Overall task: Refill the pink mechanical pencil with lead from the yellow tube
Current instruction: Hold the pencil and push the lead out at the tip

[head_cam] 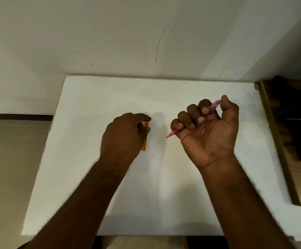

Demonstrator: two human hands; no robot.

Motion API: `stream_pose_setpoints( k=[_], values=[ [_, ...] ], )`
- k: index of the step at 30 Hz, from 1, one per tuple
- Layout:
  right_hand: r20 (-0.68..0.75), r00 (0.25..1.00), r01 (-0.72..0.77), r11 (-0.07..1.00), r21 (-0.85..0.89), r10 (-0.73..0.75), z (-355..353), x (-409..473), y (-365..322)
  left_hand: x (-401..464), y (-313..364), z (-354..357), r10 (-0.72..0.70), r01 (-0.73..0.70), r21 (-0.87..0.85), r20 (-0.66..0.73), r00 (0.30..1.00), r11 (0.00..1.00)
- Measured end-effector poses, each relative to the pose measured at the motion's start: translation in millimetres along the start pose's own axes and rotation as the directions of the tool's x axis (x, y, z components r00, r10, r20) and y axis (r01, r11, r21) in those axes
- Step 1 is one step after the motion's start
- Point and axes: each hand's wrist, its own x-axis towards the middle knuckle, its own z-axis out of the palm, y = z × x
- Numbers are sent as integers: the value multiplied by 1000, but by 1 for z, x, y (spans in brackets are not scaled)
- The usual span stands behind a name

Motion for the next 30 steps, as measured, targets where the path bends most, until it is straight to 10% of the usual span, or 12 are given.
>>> stream_pose_setpoints(
  k=[30],
  values=[
    [72,997,36,997,65,-41,32,-18,-1,-1,3,-2,-14,14,66,6,1000,998]
  ],
)
